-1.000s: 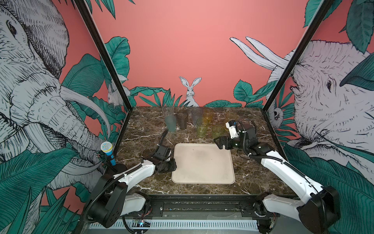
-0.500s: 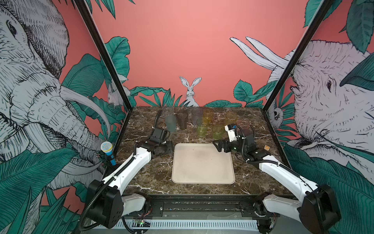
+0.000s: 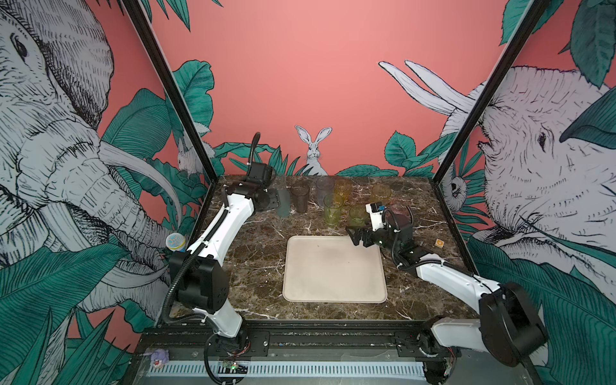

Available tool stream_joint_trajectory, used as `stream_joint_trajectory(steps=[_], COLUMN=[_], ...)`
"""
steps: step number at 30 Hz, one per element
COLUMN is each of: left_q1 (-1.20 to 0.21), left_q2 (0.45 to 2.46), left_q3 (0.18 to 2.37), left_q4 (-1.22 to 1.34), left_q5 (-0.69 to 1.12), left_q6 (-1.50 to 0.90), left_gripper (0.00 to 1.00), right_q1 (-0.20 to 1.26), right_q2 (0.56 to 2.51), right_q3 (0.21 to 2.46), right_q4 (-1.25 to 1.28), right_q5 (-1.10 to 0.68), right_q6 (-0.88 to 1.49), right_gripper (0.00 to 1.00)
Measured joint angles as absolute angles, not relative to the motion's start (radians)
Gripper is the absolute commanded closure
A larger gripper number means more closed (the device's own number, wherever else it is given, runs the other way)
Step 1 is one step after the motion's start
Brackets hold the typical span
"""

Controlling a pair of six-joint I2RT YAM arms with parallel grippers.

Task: Place the glasses into the tray
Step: Pick up the glass from the top-left of the table.

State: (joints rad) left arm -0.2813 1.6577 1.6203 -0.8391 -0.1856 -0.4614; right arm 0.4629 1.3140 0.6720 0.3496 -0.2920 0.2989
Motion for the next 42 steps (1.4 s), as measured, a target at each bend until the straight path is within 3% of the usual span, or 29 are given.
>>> stream_joint_trajectory(steps=[6, 26, 42], left_q1=[-0.276, -0.220, -0.172], left_q2=[1.733, 1.881, 2.174], left_q3=[1.768, 1.785, 2.101], left_q4=[-0.862, -0.658, -0.653], left_q5=[-0.228, -0.189, -0.138], left_q6=[-0.455, -0.538, -0.541], left_gripper=[0.23, 0.20, 0.23], right_q1=[0.463, 0.463, 0.463], right_q2=[1.356, 1.327, 1.352], right_q3=[0.633, 0.543, 0.545], right_q4=[0.439, 0.569, 0.562], right_q5=[-0.267, -0.107, -0.108], right_q6=[0.299, 0.352, 0.379], right_gripper=[0.01, 0.01, 0.01])
